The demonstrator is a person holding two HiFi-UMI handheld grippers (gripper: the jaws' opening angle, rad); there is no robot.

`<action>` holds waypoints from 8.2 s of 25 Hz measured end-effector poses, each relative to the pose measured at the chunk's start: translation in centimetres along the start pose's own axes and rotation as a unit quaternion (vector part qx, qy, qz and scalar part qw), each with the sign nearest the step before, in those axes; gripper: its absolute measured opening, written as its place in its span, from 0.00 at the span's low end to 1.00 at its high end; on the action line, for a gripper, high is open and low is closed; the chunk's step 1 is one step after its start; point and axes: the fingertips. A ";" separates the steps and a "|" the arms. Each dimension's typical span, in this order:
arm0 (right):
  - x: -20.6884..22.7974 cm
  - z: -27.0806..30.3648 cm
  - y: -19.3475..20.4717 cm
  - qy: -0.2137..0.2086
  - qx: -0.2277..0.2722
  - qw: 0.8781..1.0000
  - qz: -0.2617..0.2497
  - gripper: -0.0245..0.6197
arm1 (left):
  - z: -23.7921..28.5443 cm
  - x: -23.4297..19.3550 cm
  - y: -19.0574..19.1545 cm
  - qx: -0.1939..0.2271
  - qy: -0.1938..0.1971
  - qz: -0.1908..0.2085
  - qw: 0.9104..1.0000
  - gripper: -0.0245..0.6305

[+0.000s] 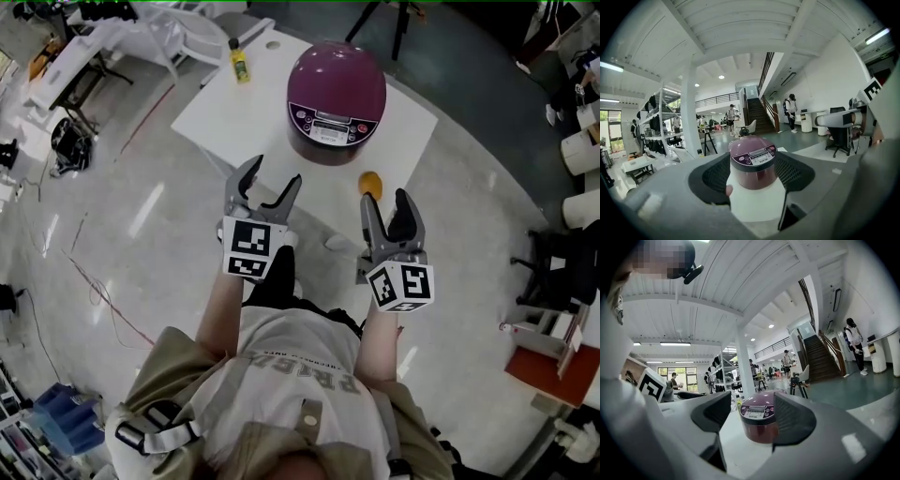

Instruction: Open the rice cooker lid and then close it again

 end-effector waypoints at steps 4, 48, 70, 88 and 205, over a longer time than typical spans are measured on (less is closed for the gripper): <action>0.5 1.8 -0.2 0.002 -0.004 1.000 -0.008 0.44 | 2.2 -0.3 -0.1 0.002 0.016 0.004 1.000 0.51; 3.4 18.1 9.6 -0.140 -0.345 0.887 -0.273 0.50 | 17.9 3.3 4.1 -0.087 0.311 0.239 0.916 0.52; 3.8 18.0 12.7 -0.164 -0.444 0.825 -0.308 0.50 | 18.1 5.8 5.0 -0.131 0.386 0.320 0.855 0.54; 3.8 17.9 12.7 -0.166 -0.515 0.783 -0.307 0.49 | 18.1 5.9 5.7 -0.193 0.390 0.362 0.824 0.54; 14.1 33.0 -13.7 -0.013 -0.077 0.985 -0.156 0.54 | 34.0 -18.8 -7.1 -0.013 0.161 0.225 0.961 0.56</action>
Point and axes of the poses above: the fingertips, and each gripper's own axes: z forward along the fingers, x to its right, y out of its underside, and after that the axes turned 15 degrees about z, right-handed
